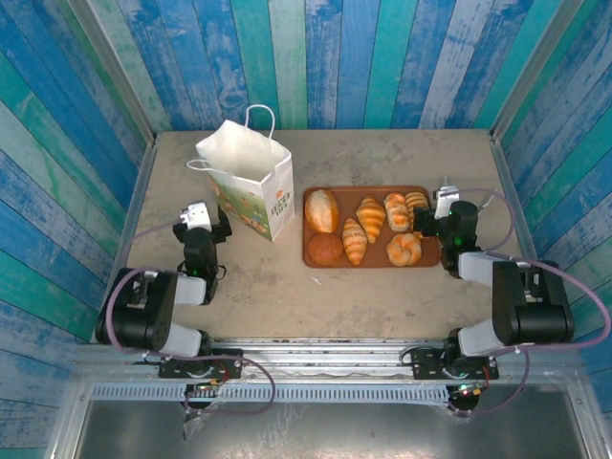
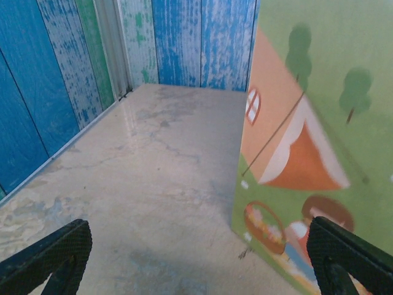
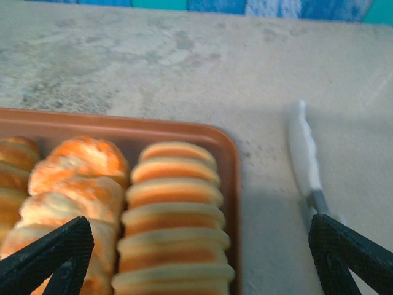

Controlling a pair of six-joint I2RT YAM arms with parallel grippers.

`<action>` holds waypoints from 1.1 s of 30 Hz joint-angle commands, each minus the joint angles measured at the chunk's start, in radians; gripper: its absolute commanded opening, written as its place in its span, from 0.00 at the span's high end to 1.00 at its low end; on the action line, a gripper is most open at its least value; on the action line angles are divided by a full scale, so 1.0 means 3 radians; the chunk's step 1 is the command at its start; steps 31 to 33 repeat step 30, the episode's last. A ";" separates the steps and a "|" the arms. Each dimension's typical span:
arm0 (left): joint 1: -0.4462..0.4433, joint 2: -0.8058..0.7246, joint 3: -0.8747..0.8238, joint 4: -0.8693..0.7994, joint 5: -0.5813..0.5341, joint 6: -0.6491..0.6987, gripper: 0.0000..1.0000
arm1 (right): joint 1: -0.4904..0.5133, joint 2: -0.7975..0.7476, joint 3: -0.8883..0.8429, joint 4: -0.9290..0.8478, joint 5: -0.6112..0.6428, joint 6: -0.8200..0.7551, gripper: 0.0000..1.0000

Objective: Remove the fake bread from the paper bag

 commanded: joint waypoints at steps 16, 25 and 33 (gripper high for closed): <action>0.0107 0.0112 0.0167 0.0039 -0.0034 -0.0034 0.06 | 0.0163 0.0129 -0.0139 0.0569 0.0613 0.0049 0.00; 0.0107 0.0115 0.0163 0.0042 -0.0034 -0.0034 0.06 | 0.0165 0.0141 -0.0130 0.0565 0.0614 0.0049 0.00; 0.0107 0.0114 0.0166 0.0042 -0.0034 -0.0036 0.06 | 0.0162 0.0136 -0.0134 0.0565 0.0615 0.0049 0.00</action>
